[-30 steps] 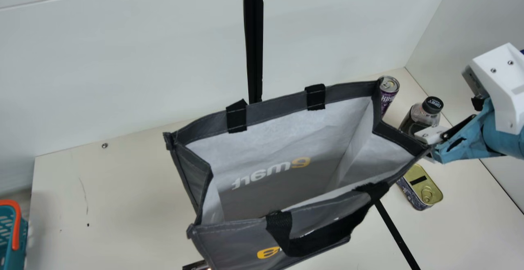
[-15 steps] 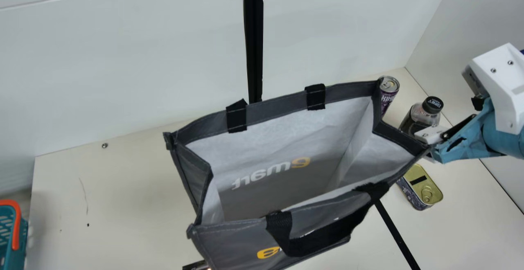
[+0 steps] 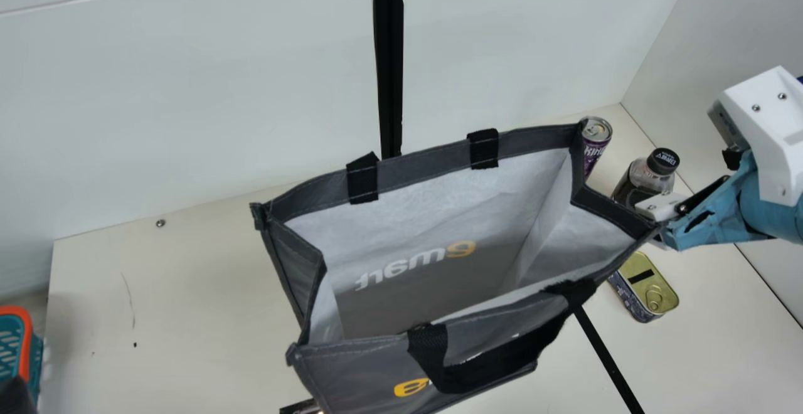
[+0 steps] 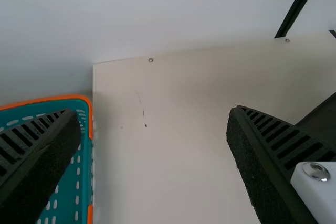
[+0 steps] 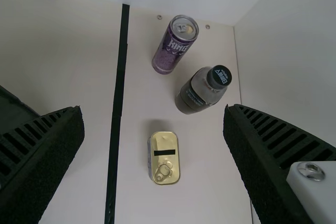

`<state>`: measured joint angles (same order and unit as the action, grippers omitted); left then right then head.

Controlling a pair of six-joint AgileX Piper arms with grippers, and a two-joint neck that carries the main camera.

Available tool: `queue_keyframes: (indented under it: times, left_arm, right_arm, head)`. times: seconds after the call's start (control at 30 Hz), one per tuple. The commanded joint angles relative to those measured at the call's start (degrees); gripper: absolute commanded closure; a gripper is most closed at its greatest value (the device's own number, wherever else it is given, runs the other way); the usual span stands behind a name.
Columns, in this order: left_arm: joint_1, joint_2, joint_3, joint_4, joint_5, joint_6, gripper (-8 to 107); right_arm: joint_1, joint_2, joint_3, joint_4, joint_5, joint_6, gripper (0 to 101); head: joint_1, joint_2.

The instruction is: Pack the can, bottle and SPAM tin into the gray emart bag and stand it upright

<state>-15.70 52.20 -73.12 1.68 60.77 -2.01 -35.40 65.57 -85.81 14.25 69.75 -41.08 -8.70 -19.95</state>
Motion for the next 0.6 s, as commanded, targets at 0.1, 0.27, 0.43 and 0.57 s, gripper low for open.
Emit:
queue_keyframes:
  times: [0.1, 0.27, 0.43, 0.57]
  left_arm:
    - [-1.6, 2.5, -2.6, -0.2, -1.1, 0.8, 9]
    - [-2.6, 5.1, -5.5, -1.3, -1.7, 2.5, 9]
    - [-3.0, 7.8, -8.8, -3.4, -1.9, 5.1, 9]
    - [-2.9, 9.8, -11.6, -5.6, -1.7, 7.5, 9]
  right_arm:
    - [0.0, 0.0, 0.0, 0.0, 0.0, 0.0, 6]
    - [0.0, 0.0, 0.0, 0.0, 0.0, 0.0, 6]
    - [0.0, 0.0, 0.0, 0.0, 0.0, 0.0, 6]
    - [0.0, 0.0, 0.0, 0.0, 0.0, 0.0, 6]
  head:
    - [-1.3, 0.0]
    - [-1.3, 0.0]
    - [-1.3, 0.0]
    - [-1.3, 0.0]
